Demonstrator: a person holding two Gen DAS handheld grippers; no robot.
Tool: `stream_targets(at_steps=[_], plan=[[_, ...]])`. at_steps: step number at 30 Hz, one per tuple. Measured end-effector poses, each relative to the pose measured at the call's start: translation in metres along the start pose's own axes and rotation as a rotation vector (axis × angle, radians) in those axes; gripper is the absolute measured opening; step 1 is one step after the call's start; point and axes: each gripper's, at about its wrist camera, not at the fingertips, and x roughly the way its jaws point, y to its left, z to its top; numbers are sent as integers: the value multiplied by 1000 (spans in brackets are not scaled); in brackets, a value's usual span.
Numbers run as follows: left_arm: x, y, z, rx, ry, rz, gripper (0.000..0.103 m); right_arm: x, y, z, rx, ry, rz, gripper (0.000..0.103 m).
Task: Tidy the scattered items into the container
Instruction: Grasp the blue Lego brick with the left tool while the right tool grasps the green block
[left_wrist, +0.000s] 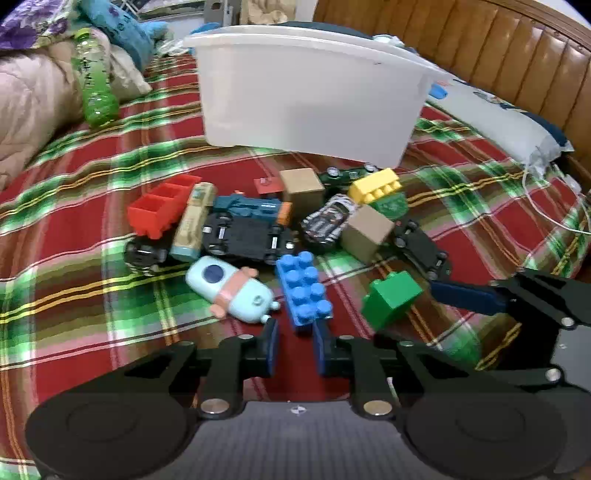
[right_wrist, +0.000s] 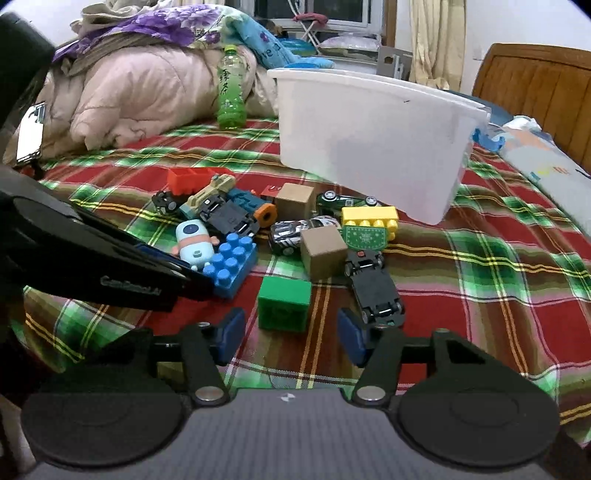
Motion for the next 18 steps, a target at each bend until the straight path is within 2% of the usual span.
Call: stream_targets(at_steps=[5,15,17,18], plan=[[-7,0,4,-55,-28,-54,26,0,3,1,10,-28,7,59],[17,-15,26,-21,-35,72,28,10,13,4,-17,-26,-32,59],[18,-15,26,2,-33,70,27,11,15,4,-15,-34,-23,59],[15,-13,25,5,-48,35,27,11,15,4,-12,-40,-19,59]])
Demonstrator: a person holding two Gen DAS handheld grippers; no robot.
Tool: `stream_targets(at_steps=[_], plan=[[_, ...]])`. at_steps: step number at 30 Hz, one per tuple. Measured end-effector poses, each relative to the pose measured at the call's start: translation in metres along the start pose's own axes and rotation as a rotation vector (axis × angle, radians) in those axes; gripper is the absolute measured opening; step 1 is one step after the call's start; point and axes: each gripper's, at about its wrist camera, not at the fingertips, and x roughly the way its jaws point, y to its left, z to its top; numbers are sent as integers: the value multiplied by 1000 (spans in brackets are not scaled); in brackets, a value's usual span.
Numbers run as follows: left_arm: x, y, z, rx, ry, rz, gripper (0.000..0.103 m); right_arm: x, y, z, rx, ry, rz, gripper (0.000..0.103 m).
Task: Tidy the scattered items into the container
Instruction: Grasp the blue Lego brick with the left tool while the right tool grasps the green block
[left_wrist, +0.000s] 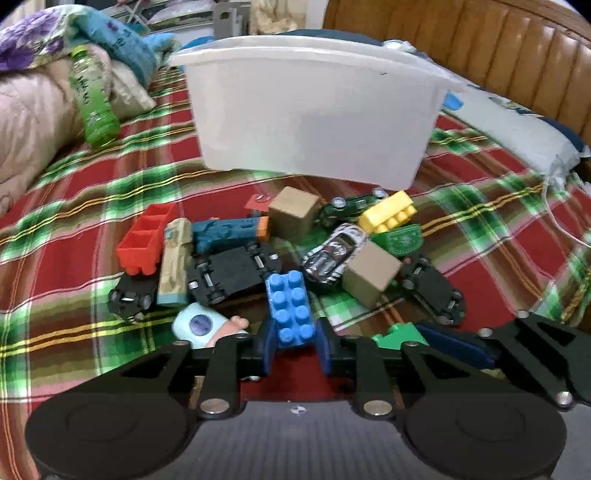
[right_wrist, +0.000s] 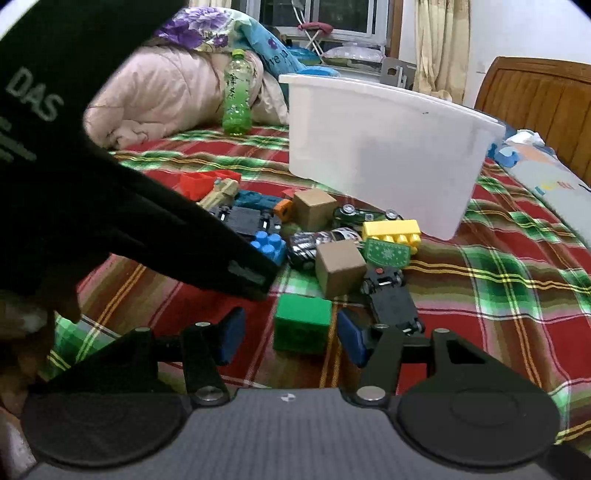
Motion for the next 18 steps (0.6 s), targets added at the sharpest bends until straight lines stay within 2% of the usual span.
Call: stream_targets(at_steps=[2,5,9,12,15,18], plan=[[-3,4,-3,-14,-34,-67,29,0,3,-1,-1,-4,1,59],[5,2,-2,-5,-21,-33,34,2,5,-2,2,2,-7,59],[16,12,0,-118,24,-100,36,3,3,-3,14,2,-12,59],[17,15,1,-134,22,-51,34,4,3,-3,13,11,-14,58],[12,24,-3,-156,24,-24,33,3,1,-4,19,14,-20,43],[4,30,-9,-129,40,-33,31,3,-3,-4,49,17,-20,43]])
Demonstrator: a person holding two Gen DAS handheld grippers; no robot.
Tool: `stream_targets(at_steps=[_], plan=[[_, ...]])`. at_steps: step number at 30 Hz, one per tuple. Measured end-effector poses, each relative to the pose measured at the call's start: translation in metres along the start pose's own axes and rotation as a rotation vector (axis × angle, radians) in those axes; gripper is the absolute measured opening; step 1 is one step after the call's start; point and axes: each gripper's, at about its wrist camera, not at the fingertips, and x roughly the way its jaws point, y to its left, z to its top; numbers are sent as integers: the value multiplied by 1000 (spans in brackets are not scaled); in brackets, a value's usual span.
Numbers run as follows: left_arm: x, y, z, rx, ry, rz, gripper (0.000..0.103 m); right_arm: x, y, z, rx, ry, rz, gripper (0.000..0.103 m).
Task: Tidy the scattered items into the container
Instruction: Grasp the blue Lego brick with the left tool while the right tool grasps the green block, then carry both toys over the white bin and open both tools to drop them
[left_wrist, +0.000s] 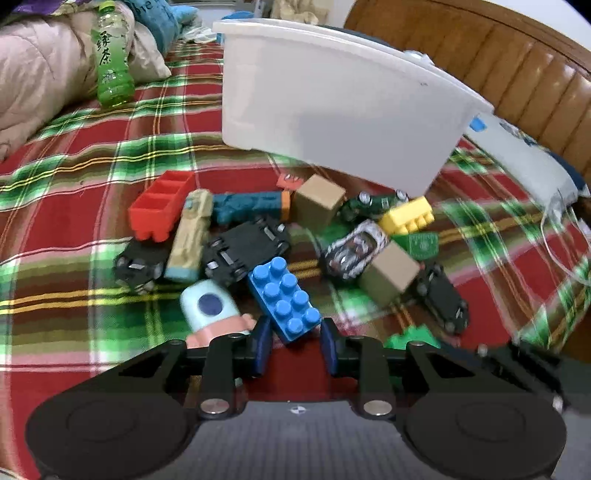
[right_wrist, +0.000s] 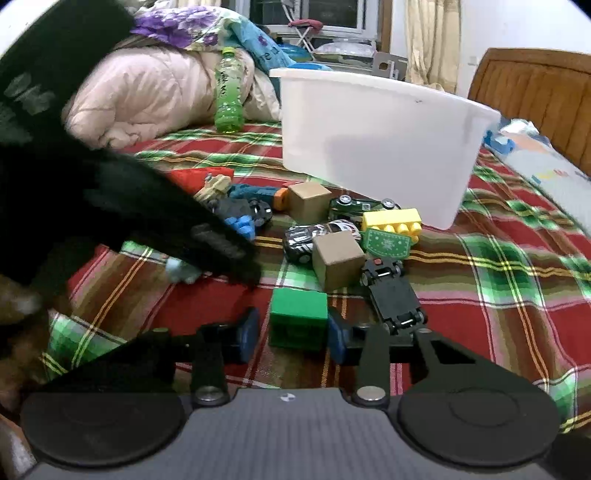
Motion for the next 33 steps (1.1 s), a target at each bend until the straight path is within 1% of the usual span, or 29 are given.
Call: stream_targets(at_steps=[4,6,8,10,12,14,16,17,19,21,24,27,30,33], plan=[[-6,10,-3,-7,-22,13,32,0,0,-1,16,2,-10,44],[-4,13,-1,-33,-25,9,34,2,1,-1,14,8,-20,45],[-3,9,2,-37,-36,14,41,3,2,-1,15,11,-23,45],[-1,4,5,-36,-44,42,43,3,2,-1,13,12,-28,46],[4,3,6,-45,-38,66,42,4,3,-1,11,16,-32,46],[3,6,4,-52,-45,74,35,4,5,-2,3,18,-37,45],[0,9,1,-47,-50,66,32,2,4,-1,0,17,-41,36],[-3,10,0,-44,-49,58,32,2,3,-1,4,14,-39,34],[-9,9,0,-20,-51,47,31,-2,1,0,19,-4,-42,34],[-17,7,2,12,-72,57,31,-7,-1,3,21,-29,-49,34],[-28,7,8,18,-99,39,30,-13,-3,9,20,-57,-65,34],[-37,0,18,46,-131,31,30,-16,-8,18,21,-77,-78,34],[-40,-4,24,73,-149,39,30,-17,-13,27,20,-94,-90,34],[-38,-4,22,66,-153,35,30,-17,-18,31,31,-108,-95,34]])
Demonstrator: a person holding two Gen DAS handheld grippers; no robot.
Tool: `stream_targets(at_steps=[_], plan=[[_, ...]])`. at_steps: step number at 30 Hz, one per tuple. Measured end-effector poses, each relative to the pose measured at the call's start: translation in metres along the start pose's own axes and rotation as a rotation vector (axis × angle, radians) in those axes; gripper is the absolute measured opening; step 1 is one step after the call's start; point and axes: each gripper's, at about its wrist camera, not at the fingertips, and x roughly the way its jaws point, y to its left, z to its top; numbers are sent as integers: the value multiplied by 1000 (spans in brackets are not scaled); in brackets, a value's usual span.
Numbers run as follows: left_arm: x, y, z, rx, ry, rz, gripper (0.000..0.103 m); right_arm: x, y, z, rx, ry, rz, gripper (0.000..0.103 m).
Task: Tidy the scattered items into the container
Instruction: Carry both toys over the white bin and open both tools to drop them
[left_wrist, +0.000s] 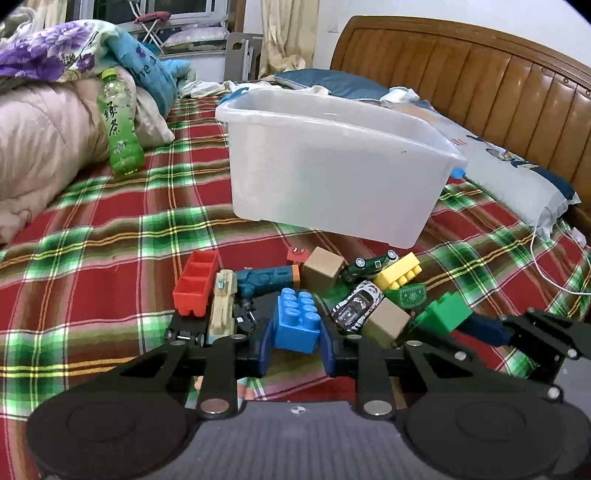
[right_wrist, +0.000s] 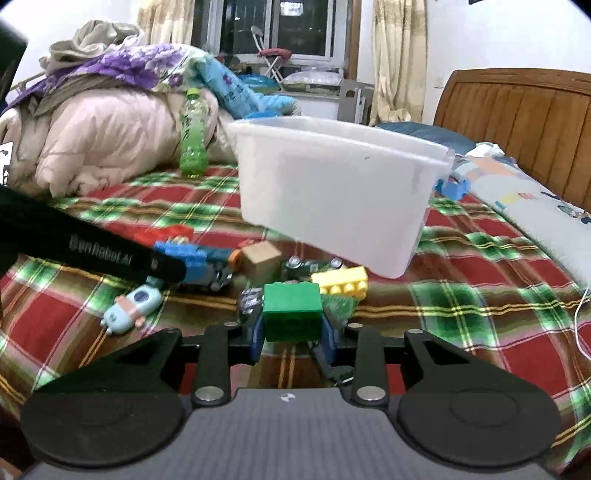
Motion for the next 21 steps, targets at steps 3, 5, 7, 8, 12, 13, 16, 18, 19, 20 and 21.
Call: stream_targets(at_steps=[3,5,7,8,12,13,16,18,19,20,21], plan=[[-7,-2,3,2,-29,-6,30,0,-3,2,-4,-11,-5,34],[-13,-4,12,3,-60,-11,30,-2,-5,8,-6,-26,-8,34],[-20,-7,27,8,-93,-20,30,-3,-10,19,-4,-50,-18,34],[-22,-9,35,16,-108,-20,30,-2,-12,25,-1,-62,-23,34],[-24,-19,70,43,-159,-18,30,2,-26,56,17,-120,-47,34],[-23,-21,79,50,-171,-15,30,4,-29,64,20,-130,-53,34],[-15,-27,103,63,-194,-9,30,12,-39,88,30,-162,-71,34],[-6,-29,119,67,-204,-6,30,18,-45,102,38,-175,-77,34],[0,-29,127,58,-202,-8,30,23,-47,109,39,-176,-79,34],[5,-28,134,44,-195,-18,30,29,-50,116,41,-177,-82,34],[11,-29,141,34,-188,-22,30,35,-52,122,42,-175,-83,34]])
